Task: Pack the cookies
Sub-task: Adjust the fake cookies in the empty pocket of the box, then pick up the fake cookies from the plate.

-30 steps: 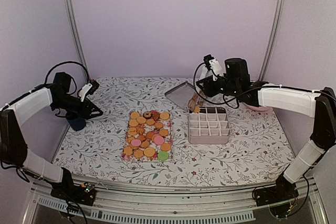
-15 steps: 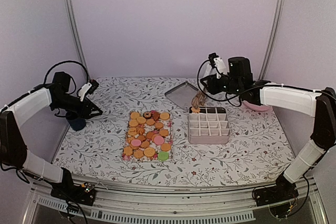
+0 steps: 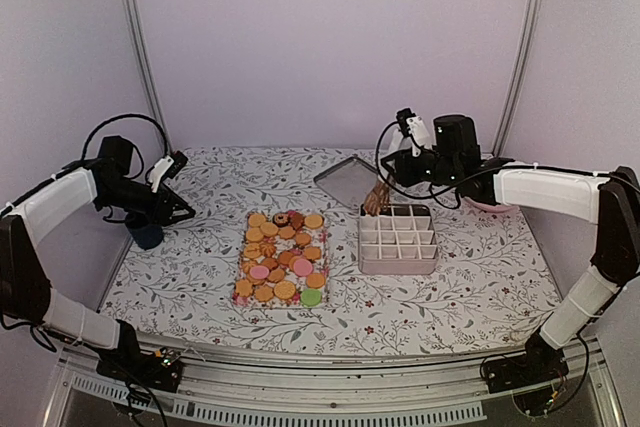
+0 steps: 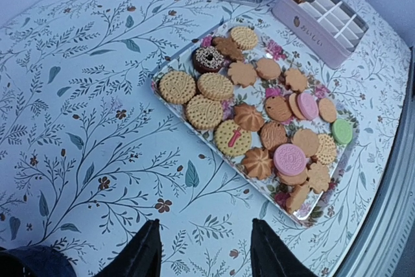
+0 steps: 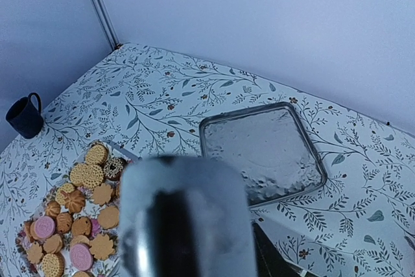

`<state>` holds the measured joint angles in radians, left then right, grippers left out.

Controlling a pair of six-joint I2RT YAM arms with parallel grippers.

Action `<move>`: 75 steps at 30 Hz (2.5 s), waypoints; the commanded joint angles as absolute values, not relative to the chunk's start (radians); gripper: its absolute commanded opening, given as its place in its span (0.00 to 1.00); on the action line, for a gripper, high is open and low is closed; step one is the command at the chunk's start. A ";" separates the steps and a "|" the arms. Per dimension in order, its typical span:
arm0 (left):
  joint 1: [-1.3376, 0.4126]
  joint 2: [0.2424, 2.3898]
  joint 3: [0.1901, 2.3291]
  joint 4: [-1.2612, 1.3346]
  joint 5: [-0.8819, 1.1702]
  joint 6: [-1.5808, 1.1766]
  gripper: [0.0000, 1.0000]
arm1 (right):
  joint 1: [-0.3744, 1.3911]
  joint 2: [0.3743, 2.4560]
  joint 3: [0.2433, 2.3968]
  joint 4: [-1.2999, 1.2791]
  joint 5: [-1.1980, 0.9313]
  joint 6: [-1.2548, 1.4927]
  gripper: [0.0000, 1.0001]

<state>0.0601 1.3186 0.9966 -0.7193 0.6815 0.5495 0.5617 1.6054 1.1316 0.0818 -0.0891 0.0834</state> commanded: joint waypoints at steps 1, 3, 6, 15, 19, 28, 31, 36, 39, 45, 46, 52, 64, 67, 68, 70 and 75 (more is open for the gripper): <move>0.069 1.308 0.983 -0.721 0.705 0.557 0.48 | 0.555 1.614 1.124 0.137 -0.115 0.101 0.34; 0.070 1.307 0.984 -0.721 0.706 0.558 0.48 | 0.554 1.617 1.133 0.137 -0.124 0.101 0.31; 0.069 1.305 0.985 -0.721 0.707 0.557 0.48 | 0.555 1.617 1.146 0.137 -0.130 0.101 0.27; 0.069 1.303 0.984 -0.721 0.714 0.556 0.48 | 0.555 1.581 1.166 0.134 -0.154 0.107 0.25; 0.069 1.308 0.986 -0.719 0.715 0.549 0.48 | 0.573 1.551 1.175 0.139 -0.147 0.113 0.28; 0.069 1.315 0.988 -0.717 0.708 0.542 0.48 | 0.767 1.589 1.202 0.179 -0.109 0.104 0.34; 0.069 1.315 0.989 -0.718 0.705 0.540 0.48 | 0.834 1.641 1.264 0.194 -0.104 0.107 0.35; 0.069 1.319 0.991 -0.715 0.690 0.532 0.49 | 0.918 1.756 1.342 0.206 -0.118 0.112 0.37; 0.069 1.318 0.990 -0.716 0.690 0.533 0.49 | 0.953 1.821 1.383 0.207 -0.122 0.114 0.38; 0.071 1.303 0.983 -0.719 0.692 0.542 0.49 | 0.987 1.893 1.416 0.209 -0.141 0.125 0.38; 0.070 1.304 0.982 -0.719 0.691 0.544 0.49 | 0.991 1.896 1.413 0.209 -0.145 0.125 0.39; 0.071 1.309 0.978 -0.719 0.694 0.549 0.49 | 1.012 1.901 1.381 0.210 -0.162 0.132 0.41; 0.071 1.300 0.974 -0.719 0.694 0.543 0.49 | 1.027 1.939 1.371 0.231 -0.179 0.153 0.42; 0.071 1.296 0.972 -0.721 0.693 0.546 0.49 | 1.033 1.956 1.372 0.234 -0.173 0.155 0.42; 0.071 1.295 0.972 -0.721 0.695 0.546 0.49 | 1.034 1.963 1.373 0.236 -0.169 0.156 0.42; 0.070 1.297 0.971 -0.721 0.696 0.546 0.49 | 1.039 1.972 1.376 0.236 -0.161 0.154 0.41; 0.071 1.299 0.977 -0.721 0.700 0.543 0.49 | 1.056 1.980 1.371 0.231 -0.135 0.133 0.41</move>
